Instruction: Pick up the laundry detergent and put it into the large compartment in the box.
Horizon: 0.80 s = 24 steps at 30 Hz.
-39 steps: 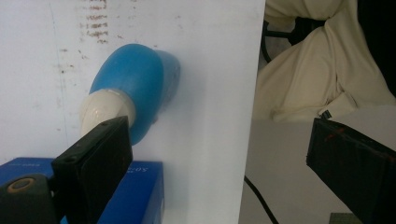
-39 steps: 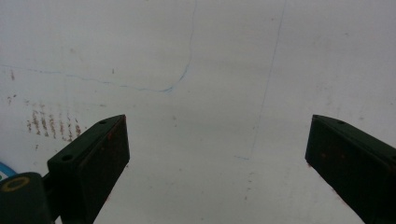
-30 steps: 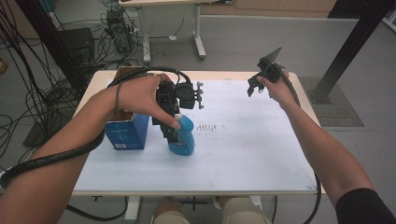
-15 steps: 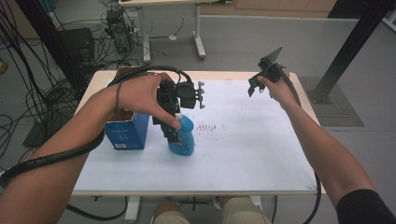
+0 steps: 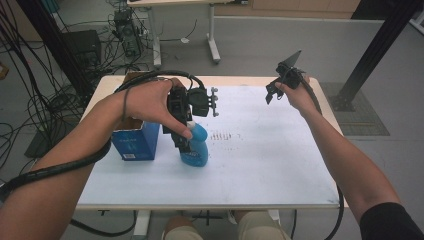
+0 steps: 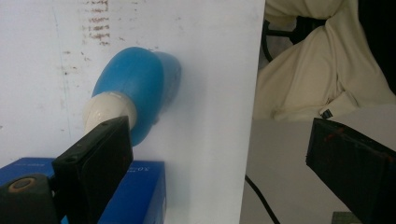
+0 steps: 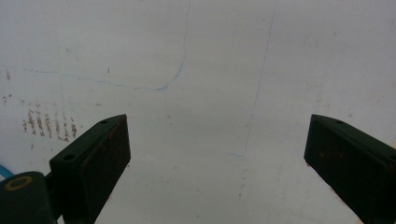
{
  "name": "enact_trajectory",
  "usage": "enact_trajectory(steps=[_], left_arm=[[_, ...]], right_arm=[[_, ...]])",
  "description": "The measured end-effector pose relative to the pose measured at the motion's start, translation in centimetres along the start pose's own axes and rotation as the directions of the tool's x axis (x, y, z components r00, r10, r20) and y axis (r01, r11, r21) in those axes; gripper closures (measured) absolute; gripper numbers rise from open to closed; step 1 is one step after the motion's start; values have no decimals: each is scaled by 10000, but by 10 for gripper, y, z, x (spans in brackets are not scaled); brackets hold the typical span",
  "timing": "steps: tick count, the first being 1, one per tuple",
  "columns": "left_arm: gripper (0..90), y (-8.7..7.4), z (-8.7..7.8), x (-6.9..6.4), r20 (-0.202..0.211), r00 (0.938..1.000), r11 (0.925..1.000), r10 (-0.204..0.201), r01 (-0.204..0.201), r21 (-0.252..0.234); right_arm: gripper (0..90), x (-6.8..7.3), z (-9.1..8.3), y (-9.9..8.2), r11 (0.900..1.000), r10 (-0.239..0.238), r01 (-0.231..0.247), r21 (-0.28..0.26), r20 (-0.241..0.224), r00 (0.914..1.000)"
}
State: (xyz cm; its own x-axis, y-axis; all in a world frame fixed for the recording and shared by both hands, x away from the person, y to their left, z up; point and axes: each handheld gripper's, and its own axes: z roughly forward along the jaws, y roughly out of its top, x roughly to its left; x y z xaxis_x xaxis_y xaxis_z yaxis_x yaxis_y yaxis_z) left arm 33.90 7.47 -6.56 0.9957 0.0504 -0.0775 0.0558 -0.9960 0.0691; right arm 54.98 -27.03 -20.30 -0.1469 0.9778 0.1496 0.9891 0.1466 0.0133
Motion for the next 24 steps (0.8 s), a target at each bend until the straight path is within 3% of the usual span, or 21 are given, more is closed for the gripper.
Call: enact_trajectory(steps=[24], left_arm=[[70, 3, -1, 7, -252, 9997, 10000, 66, -66, -5]], right_arm=[[71, 0, -4, -4, 9999, -88, 88, -66, -15, 10000]])
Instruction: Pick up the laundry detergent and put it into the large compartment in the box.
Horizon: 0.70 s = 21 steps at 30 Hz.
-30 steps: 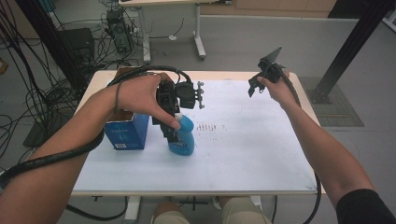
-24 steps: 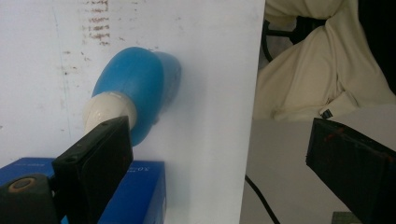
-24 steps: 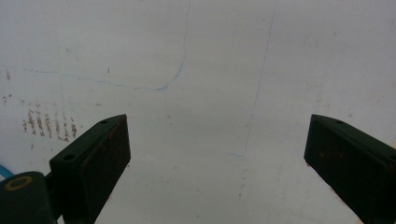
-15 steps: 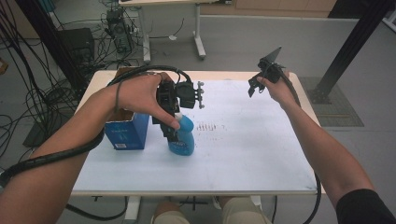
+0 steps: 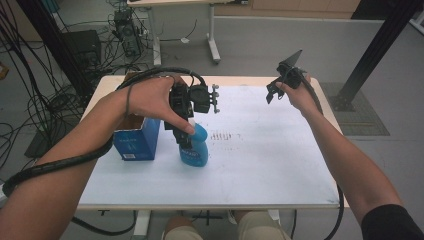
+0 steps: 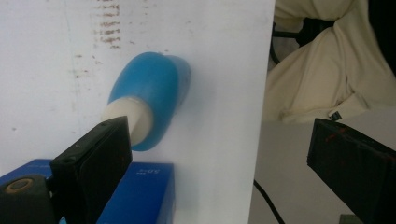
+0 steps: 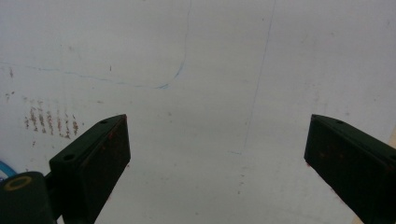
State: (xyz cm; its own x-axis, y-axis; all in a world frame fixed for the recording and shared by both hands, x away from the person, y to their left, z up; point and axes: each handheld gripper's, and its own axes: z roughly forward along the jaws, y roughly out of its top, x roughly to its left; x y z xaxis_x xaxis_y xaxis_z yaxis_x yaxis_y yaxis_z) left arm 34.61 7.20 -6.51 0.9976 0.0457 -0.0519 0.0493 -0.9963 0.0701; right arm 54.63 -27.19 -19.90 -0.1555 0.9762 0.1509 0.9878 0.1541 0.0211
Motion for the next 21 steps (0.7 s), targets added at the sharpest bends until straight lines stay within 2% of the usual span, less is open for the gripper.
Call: enact_trajectory(steps=[5, 12, 16, 21], left_arm=[[70, 2, 0, 8, -100, 9999, 9999, -63, 64, 123], [63, 5, -3, 15, -371, 9993, 9998, 103, -97, 168], [61, 7, -5, 23, -476, 9988, 9999, 122, -118, 89], [63, 7, 2, 36, -508, 9987, 9999, 35, -29, 119]], right_arm=[[71, -1, -3, -3, 10000, -5, 5, -86, 6, 10000], [71, -2, -6, -5, 9999, 35, -35, -97, -33, 10000], [70, -2, -7, -6, 9999, 14, -15, -117, -27, 10000], [64, -2, -9, -8, 10000, -33, 33, -65, -61, 10000]])
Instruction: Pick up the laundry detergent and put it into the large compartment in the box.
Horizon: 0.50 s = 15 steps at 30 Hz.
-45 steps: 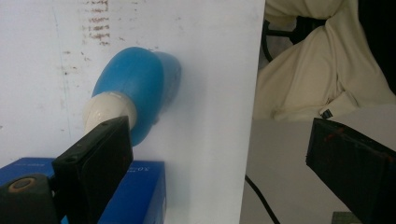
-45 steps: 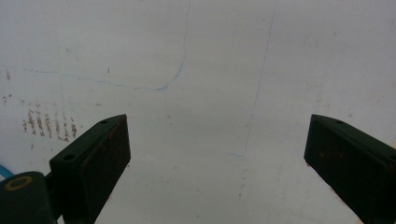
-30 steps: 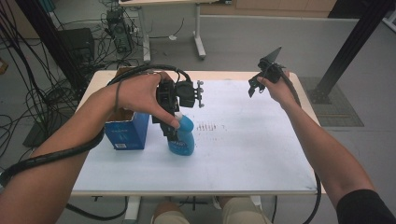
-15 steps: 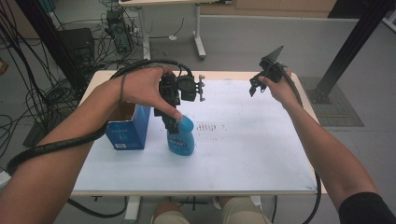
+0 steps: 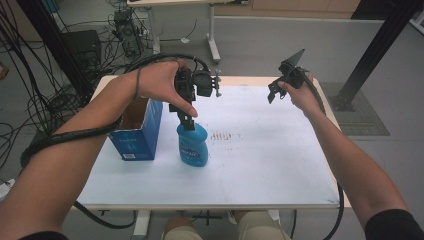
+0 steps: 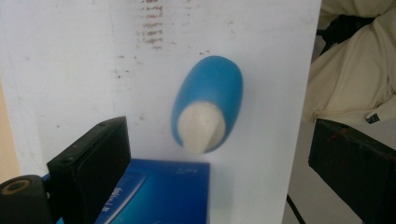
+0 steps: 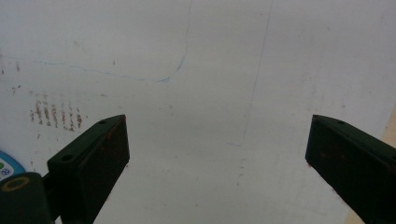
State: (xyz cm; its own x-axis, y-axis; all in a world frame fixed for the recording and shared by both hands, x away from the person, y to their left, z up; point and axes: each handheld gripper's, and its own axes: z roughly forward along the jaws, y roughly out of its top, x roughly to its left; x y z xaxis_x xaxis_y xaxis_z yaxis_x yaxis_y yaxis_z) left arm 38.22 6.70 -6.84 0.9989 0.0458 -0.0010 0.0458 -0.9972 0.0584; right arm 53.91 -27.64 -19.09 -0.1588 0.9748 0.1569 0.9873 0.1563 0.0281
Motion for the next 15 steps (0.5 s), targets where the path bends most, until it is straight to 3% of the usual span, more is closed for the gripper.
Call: enact_trajectory(steps=[15], left_arm=[[58, 5, 39, 14, 484, 9988, 9999, 85, -92, 140]], right_arm=[[64, -5, -5, -4, 9999, 89, -89, -73, 20, 10000]])
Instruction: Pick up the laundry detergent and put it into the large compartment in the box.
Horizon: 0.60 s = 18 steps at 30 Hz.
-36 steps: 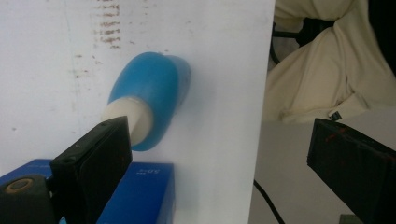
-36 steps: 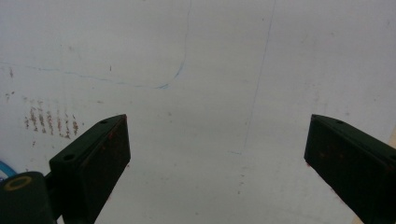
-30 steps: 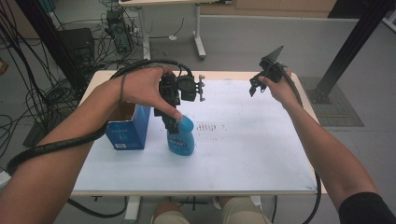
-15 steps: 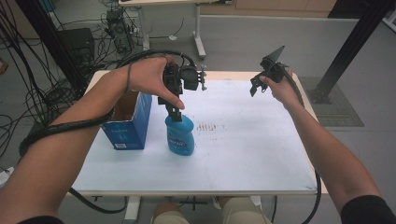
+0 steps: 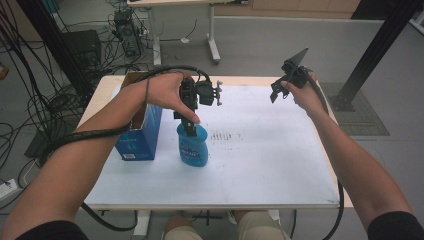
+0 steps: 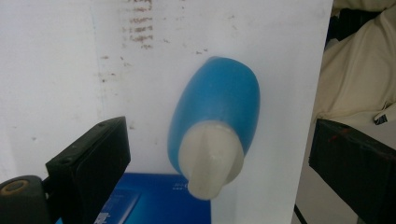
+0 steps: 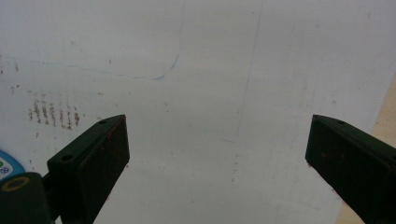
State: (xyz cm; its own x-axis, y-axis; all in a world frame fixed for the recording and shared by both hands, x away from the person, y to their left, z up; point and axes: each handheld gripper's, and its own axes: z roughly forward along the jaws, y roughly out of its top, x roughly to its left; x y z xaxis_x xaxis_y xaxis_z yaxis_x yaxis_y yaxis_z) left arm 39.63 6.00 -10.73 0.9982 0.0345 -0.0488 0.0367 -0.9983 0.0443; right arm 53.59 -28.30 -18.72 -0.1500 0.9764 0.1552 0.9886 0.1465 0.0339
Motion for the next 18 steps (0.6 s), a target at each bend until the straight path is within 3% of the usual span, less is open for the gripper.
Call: enact_trajectory(steps=[4, 18], left_arm=[[58, 2, 10, 2, 170, 9998, 9999, 59, -60, 84], [60, -1, 43, 1, 133, 9999, 9998, 34, -37, 201]], right_arm=[[64, -2, 0, 0, 10000, 23, -23, 11, 8, 10000], [64, -2, -1, 0, 10000, 19, -19, -8, 47, 10000]])
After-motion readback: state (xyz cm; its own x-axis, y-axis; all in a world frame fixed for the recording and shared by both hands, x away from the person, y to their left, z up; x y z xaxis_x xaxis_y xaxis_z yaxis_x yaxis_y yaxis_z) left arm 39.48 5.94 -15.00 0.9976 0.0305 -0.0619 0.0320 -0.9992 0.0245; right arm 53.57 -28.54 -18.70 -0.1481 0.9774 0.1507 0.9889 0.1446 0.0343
